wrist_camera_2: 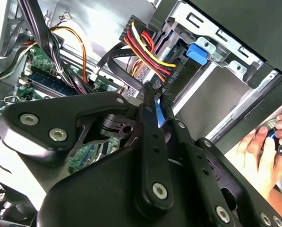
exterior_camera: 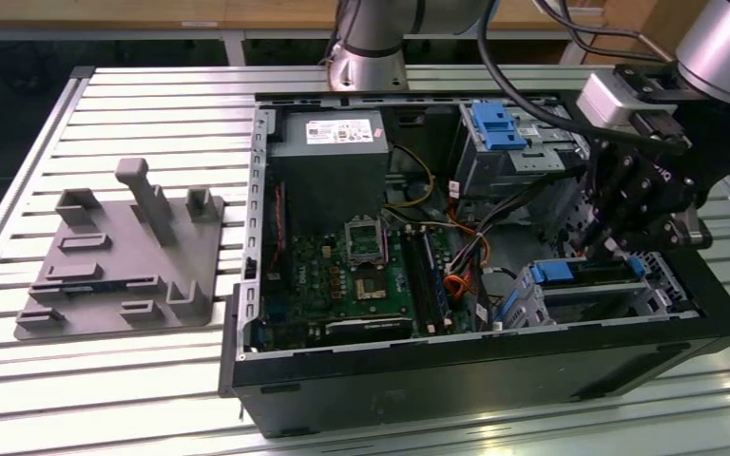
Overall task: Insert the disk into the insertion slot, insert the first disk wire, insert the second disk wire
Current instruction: 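Insert the second disk wire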
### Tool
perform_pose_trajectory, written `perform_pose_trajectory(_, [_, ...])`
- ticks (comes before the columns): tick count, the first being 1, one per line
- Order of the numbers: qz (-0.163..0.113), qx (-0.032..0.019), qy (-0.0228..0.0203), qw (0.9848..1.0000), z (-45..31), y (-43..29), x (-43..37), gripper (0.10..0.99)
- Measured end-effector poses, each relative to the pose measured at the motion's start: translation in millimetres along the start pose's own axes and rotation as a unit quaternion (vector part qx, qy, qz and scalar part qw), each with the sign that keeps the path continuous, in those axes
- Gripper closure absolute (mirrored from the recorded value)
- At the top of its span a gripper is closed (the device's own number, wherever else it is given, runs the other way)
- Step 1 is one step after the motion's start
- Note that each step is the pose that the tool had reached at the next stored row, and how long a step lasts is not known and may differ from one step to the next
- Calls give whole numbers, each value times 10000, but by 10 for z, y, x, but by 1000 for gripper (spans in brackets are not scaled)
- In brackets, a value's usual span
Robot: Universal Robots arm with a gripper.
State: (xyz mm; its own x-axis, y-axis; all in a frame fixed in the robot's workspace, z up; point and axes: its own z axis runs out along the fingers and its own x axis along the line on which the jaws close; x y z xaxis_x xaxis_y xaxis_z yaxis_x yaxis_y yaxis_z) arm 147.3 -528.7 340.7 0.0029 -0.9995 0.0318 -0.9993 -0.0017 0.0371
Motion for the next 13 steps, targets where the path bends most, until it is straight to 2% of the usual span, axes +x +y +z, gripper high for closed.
perform_pose_trajectory(4, [3,-11,70,10000,5,-2,0,886])
perform_pose_trajectory(6, [3,-11,83,10000,15,-3,0,886])
perform_pose_trajectory(9, [3,-11,83,10000,28,-4,0,886])
perform_pose_trajectory(13, [1,-10,38,10000,34,-5,-1,886])
